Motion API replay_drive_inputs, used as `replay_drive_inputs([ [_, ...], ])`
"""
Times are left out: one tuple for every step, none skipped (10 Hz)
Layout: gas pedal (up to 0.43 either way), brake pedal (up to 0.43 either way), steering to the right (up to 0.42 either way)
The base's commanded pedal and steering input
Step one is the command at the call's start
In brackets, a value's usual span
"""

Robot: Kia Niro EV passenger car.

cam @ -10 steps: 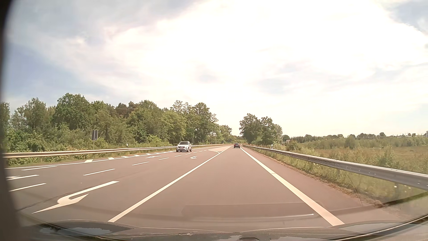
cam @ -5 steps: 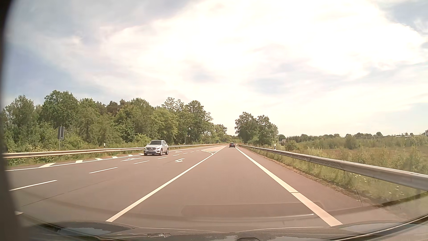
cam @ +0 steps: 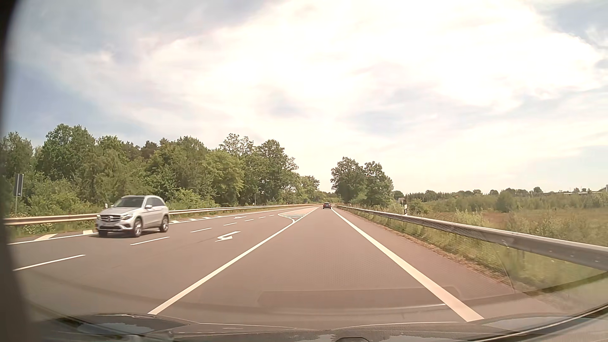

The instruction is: Follow the waypoints while adhering to traffic rules and regulations

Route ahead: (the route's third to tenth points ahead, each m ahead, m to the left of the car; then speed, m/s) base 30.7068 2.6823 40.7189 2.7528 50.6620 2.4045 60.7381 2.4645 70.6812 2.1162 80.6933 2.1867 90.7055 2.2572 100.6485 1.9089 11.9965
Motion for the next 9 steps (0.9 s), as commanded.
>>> replay_drive_inputs([
  [0.441, 0.000, 0.003],
  [0.421, 0.000, 0.002],
  [0.421, 0.000, 0.002],
  [0.409, 0.000, 0.002],
  [0.398, 0.000, 0.002],
  [0.378, 0.000, 0.002],
  [0.370, 0.000, 0.002],
  [0.350, 0.000, 0.002],
  [0.339, 0.000, 0.002],
])
